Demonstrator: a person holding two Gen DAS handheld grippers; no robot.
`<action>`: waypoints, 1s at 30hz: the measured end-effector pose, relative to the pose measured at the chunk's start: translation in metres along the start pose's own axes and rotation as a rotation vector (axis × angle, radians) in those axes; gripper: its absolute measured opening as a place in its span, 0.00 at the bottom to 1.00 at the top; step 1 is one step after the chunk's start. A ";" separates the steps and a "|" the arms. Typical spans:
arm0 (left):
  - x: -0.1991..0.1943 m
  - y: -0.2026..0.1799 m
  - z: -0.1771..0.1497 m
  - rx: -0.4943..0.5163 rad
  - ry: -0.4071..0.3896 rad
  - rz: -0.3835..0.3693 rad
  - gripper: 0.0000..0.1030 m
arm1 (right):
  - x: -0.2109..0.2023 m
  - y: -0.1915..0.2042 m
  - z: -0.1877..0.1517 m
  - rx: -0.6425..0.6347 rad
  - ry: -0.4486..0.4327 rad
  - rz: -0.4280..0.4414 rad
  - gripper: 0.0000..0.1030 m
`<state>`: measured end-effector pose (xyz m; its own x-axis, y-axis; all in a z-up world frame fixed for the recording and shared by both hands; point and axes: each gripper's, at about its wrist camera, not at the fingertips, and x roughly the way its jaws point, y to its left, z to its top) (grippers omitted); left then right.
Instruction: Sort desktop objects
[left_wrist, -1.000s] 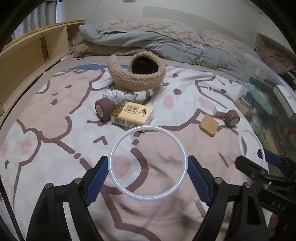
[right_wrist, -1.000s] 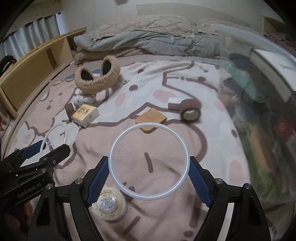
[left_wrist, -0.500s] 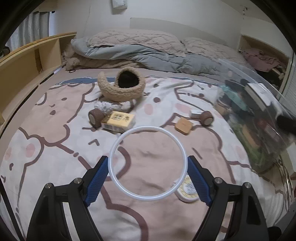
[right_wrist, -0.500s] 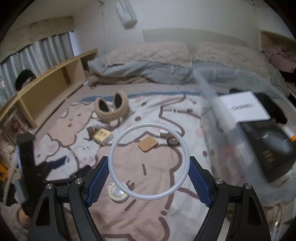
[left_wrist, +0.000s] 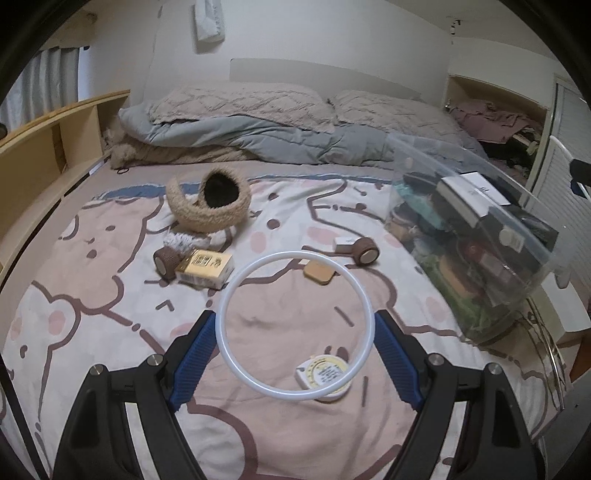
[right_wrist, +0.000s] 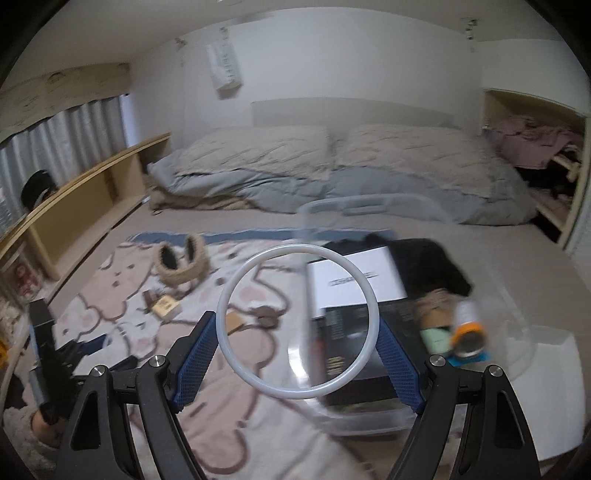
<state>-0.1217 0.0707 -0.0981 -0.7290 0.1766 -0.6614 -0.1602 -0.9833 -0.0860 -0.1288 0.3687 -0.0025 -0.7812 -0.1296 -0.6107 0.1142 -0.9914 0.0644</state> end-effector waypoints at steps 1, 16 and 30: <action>-0.001 -0.002 0.001 0.005 -0.002 -0.002 0.82 | 0.000 -0.008 0.003 0.011 -0.003 -0.014 0.81; -0.013 -0.042 0.040 0.047 -0.057 -0.069 0.82 | 0.064 -0.066 0.064 0.085 0.064 -0.132 0.81; -0.001 -0.070 0.062 0.057 -0.073 -0.139 0.82 | 0.165 -0.106 0.111 0.172 0.205 -0.249 0.81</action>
<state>-0.1510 0.1423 -0.0454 -0.7430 0.3159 -0.5901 -0.2991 -0.9454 -0.1294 -0.3381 0.4504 -0.0225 -0.6308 0.1058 -0.7687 -0.1831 -0.9830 0.0149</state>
